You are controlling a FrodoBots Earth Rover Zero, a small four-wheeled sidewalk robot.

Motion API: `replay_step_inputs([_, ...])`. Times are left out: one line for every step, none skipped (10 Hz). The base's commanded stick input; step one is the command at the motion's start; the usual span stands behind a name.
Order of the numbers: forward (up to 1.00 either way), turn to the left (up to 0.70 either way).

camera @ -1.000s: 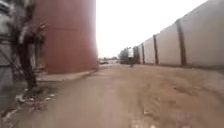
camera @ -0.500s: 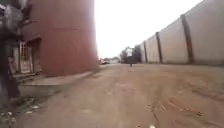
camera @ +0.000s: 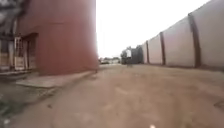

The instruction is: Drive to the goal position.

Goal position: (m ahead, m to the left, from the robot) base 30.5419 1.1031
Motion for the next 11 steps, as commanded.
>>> replay_step_inputs([1.0, 0.0])
replay_step_inputs([1.0, 0.0])
replay_step_inputs([1.0, 0.0])
replay_step_inputs([1.0, 0.0])
replay_step_inputs([1.0, 0.0])
replay_step_inputs([1.0, 0.0])
replay_step_inputs([1.0, 0.0])
replay_step_inputs([1.0, -0.12])
replay_step_inputs([1.0, -0.27])
replay_step_inputs([1.0, -0.27])
replay_step_inputs([1.0, -0.27])
